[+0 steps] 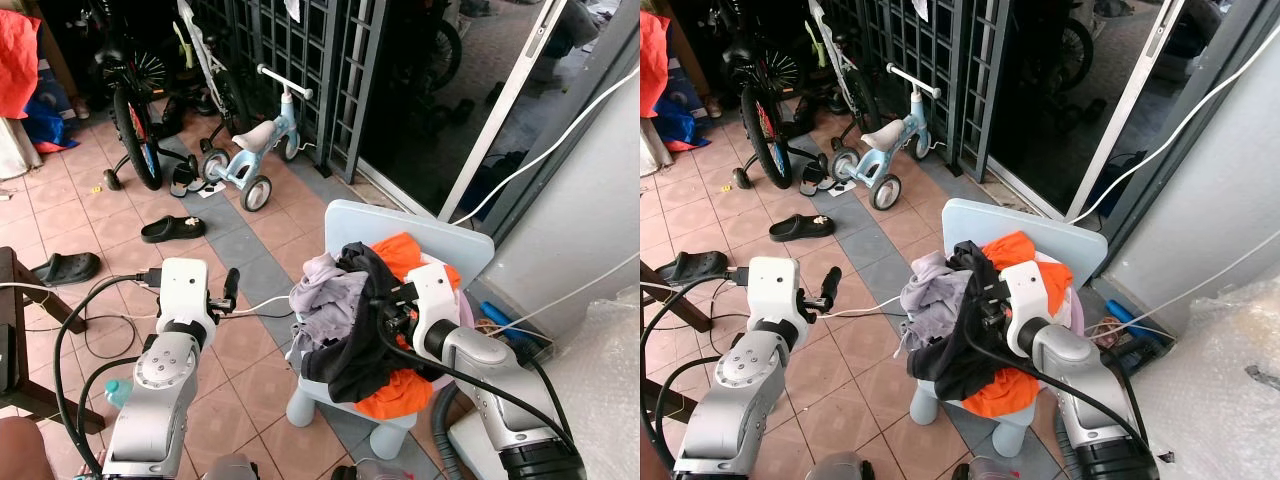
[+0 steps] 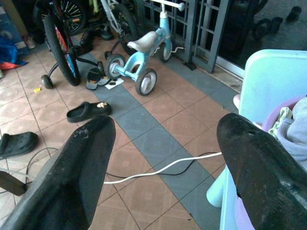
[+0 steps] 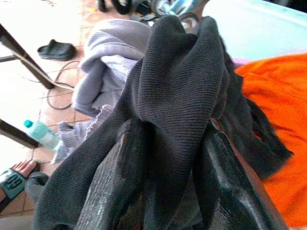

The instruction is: Clothes washing

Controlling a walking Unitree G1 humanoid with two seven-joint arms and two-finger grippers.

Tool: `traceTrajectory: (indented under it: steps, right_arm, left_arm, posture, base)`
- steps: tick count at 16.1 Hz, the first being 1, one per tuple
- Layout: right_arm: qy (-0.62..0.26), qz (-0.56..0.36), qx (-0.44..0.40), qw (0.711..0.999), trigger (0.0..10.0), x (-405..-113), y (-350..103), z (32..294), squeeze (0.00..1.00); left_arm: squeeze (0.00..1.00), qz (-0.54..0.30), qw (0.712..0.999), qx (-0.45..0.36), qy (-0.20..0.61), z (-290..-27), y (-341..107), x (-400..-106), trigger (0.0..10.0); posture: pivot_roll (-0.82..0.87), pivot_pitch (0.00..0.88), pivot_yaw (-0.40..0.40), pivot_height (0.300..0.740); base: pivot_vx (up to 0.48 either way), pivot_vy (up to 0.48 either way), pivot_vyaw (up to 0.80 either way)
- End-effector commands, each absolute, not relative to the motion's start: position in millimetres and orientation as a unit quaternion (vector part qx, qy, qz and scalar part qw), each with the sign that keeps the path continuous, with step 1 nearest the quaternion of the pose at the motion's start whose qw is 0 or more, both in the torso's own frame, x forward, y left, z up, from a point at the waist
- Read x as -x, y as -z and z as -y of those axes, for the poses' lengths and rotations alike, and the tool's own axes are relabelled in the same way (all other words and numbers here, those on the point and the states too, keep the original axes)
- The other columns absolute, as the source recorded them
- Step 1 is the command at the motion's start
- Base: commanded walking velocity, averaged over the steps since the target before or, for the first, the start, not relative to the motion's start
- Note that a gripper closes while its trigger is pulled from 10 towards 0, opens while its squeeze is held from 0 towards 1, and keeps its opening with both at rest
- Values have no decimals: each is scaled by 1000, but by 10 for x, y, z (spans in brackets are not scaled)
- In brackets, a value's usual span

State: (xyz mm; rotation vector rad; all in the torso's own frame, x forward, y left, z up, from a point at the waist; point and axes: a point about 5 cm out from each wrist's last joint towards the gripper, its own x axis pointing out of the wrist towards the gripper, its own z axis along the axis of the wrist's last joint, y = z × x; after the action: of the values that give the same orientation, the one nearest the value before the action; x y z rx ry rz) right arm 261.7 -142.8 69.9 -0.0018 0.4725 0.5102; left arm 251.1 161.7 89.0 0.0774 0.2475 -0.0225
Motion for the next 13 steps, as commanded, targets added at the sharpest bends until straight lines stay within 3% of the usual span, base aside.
traceTrajectory:
  steps: [1,4,5,7,8,9,13]
  right_arm:
    - [-274,-226,-2,935,10000,-2635,-748,1427,1000]
    - [-294,-232,8,927,10000,-2653,-762,1465,1000]
    - [-311,-235,8,921,10000,-2663,-774,1480,922]
    - [-309,-243,-1,919,1216,-2683,-759,1525,765]
    - [-311,-245,1,918,0,-2677,-748,1531,298]
    - [-317,-249,-3,915,0,-2655,-732,1523,0]
    - [-276,-197,-98,936,0,-2750,-860,1502,0]
  left_arm:
    - [0,-124,991,-38,16,-1603,-883,-2513,10000]
    - [0,-125,991,-38,17,-1598,-879,-2513,10000]
    - [0,-125,991,-38,17,-1600,-879,-2515,10000]
    - [0,-124,991,-39,15,-1609,-878,-2518,10000]
    - [0,-124,991,-39,15,-1612,-879,-2518,10000]
    - [0,-124,991,-40,15,-1614,-880,-2519,10000]
    - [0,-122,992,-41,16,-1619,-885,-2527,10000]
  posture:
    - [-4,0,-32,740]
    - [-3,0,-33,740]
    - [-1,0,-32,740]
    - [2,0,-34,740]
    - [2,0,-34,740]
    - [3,0,-33,740]
    - [1,0,-28,740]
  base:
    - [0,0,0]
    - [0,0,0]
    - [0,0,0]
    - [0,0,0]
    - [0,0,0]
    - [0,0,0]
    - [0,0,0]
